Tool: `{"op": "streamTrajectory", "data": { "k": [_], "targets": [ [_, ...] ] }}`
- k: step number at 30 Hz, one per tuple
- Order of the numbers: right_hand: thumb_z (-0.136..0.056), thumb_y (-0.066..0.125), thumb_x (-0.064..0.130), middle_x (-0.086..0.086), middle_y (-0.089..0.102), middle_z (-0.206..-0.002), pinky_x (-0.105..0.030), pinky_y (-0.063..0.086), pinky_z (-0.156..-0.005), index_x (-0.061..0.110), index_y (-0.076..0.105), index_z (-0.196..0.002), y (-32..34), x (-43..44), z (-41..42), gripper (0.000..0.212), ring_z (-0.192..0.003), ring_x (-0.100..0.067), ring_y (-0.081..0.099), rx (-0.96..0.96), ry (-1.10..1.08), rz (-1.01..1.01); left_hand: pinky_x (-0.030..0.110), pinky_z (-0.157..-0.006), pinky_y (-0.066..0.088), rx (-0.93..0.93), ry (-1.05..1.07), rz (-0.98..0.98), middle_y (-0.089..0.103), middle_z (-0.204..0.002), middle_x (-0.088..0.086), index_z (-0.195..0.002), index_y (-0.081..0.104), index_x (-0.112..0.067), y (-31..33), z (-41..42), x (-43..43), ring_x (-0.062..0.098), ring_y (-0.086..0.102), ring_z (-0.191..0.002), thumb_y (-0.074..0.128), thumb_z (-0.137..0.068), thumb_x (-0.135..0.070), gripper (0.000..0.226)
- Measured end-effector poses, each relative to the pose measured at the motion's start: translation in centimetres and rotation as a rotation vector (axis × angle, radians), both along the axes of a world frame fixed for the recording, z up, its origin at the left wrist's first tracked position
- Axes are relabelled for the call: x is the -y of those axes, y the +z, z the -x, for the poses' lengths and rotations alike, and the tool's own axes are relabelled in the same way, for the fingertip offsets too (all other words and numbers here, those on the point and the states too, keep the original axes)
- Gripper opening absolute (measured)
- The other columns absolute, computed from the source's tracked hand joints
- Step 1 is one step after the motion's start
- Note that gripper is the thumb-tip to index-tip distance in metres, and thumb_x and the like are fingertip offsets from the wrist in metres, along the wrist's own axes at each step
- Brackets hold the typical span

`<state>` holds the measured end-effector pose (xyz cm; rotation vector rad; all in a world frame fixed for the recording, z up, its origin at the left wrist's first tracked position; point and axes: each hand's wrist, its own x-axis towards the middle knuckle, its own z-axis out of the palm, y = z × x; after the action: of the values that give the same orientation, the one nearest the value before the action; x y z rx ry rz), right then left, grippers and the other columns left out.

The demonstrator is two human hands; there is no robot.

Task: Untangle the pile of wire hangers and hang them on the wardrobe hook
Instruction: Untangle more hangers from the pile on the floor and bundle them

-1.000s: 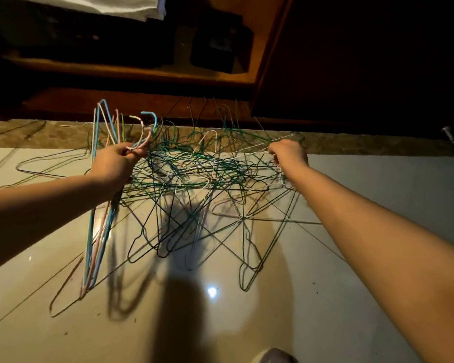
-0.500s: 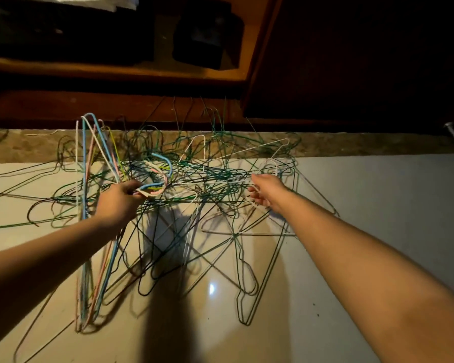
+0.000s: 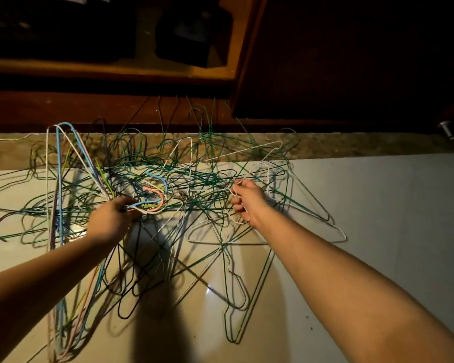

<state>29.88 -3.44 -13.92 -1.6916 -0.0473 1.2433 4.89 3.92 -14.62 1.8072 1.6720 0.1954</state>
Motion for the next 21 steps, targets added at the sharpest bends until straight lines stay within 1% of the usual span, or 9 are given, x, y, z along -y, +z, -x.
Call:
{"op": "streamTrajectory", "data": {
  "k": [5, 10, 13, 14, 15, 16, 18, 20, 21],
  "targets": [
    [-0.093, 0.053, 0.012, 0.002, 0.043, -0.067, -0.014, 0.025, -0.032, 0.019, 0.045, -0.076, -0.2, 0.3, 0.1, 0.020, -0.047, -0.008, 0.036, 0.243, 0.093, 0.017, 0.027, -0.064, 0.030, 0.021, 0.032, 0.001, 0.068, -0.106, 0.015, -0.115, 0.066, -0.015, -0.4, 0.0, 0.1, 0.031, 0.061, -0.096, 0.067, -0.083, -0.013, 0.033],
    [-0.092, 0.055, 0.012, 0.003, 0.042, -0.062, -0.015, 0.025, -0.032, 0.019, 0.045, -0.073, -0.1, 0.4, 0.1, 0.022, -0.045, -0.008, 0.036, 0.285, 0.101, 0.031, 0.026, -0.066, 0.031, 0.062, 0.060, -0.006, 0.067, -0.110, 0.014, -0.116, 0.066, -0.014, -0.3, 0.1, 0.2, 0.030, 0.060, -0.100, 0.066, -0.083, -0.011, 0.033],
    [-0.091, 0.058, 0.019, 0.001, 0.050, -0.066, -0.016, 0.031, -0.035, 0.016, 0.052, -0.080, -0.1, 0.5, 0.1, 0.012, -0.046, -0.008, 0.043, 0.361, 0.135, 0.097, 0.026, -0.069, 0.032, 0.084, 0.078, -0.016, 0.066, -0.115, 0.013, -0.118, 0.065, -0.014, 0.0, 0.1, 0.5, 0.029, 0.058, -0.106, 0.064, -0.084, -0.012, 0.033],
    [-0.090, 0.059, 0.023, 0.000, 0.056, -0.073, -0.018, 0.036, -0.040, 0.015, 0.055, -0.088, 0.1, 0.4, 0.2, 0.009, -0.050, -0.010, 0.050, 0.415, 0.161, 0.143, 0.026, -0.071, 0.034, 0.092, 0.089, -0.010, 0.065, -0.117, 0.012, -0.118, 0.064, -0.014, 0.1, 0.2, 0.6, 0.028, 0.058, -0.107, 0.064, -0.085, -0.012, 0.034],
    [-0.090, 0.060, 0.027, -0.001, 0.060, -0.084, -0.020, 0.042, -0.050, 0.014, 0.057, -0.099, 0.3, 0.4, 0.3, 0.016, -0.060, -0.014, 0.057, 0.496, 0.199, 0.205, 0.027, -0.072, 0.035, 0.098, 0.091, -0.004, 0.065, -0.118, 0.011, -0.119, 0.064, -0.014, 0.3, 0.2, 0.7, 0.028, 0.058, -0.108, 0.064, -0.085, -0.013, 0.034],
    [-0.089, 0.061, 0.031, -0.001, 0.060, -0.097, -0.023, 0.045, -0.062, 0.014, 0.054, -0.111, 0.6, 0.4, 0.3, 0.029, -0.076, -0.019, 0.061, 0.608, 0.252, 0.279, 0.027, -0.074, 0.037, 0.108, 0.089, 0.007, 0.065, -0.117, 0.010, -0.119, 0.064, -0.013, 0.3, 0.3, 0.7, 0.027, 0.058, -0.108, 0.064, -0.085, -0.014, 0.034],
    [-0.087, 0.061, 0.035, -0.004, 0.052, -0.120, -0.033, 0.044, -0.084, 0.017, 0.042, -0.127, 1.3, 0.5, 0.4, 0.048, -0.108, -0.028, 0.054, 0.934, 0.403, 0.401, 0.027, -0.073, 0.038, 0.134, 0.082, 0.030, 0.067, -0.112, 0.010, -0.117, 0.065, -0.012, 0.4, 0.4, 0.7, 0.026, 0.060, -0.103, 0.065, -0.084, -0.014, 0.033],
    [-0.087, 0.059, 0.037, -0.006, 0.042, -0.135, -0.040, 0.036, -0.099, 0.022, 0.039, -0.133, 2.5, 0.4, 1.2, 0.052, -0.123, -0.029, 0.041, 1.269, 0.586, 0.385, 0.031, -0.071, 0.042, 0.159, 0.077, 0.062, 0.069, -0.106, 0.011, -0.115, 0.066, -0.012, 0.3, 0.8, 0.5, 0.030, 0.063, -0.098, 0.067, -0.082, -0.012, 0.033],
    [-0.089, 0.056, 0.038, -0.005, 0.041, -0.136, -0.041, 0.031, -0.101, 0.025, 0.041, -0.132, 3.1, 0.3, 1.9, 0.048, -0.125, -0.028, 0.038, 1.373, 0.676, 0.332, 0.033, -0.071, 0.045, 0.182, 0.082, 0.083, 0.070, -0.103, 0.013, -0.115, 0.066, -0.012, 0.3, 1.0, 0.4, 0.033, 0.064, -0.094, 0.067, -0.082, -0.013, 0.032]
  ]
}}
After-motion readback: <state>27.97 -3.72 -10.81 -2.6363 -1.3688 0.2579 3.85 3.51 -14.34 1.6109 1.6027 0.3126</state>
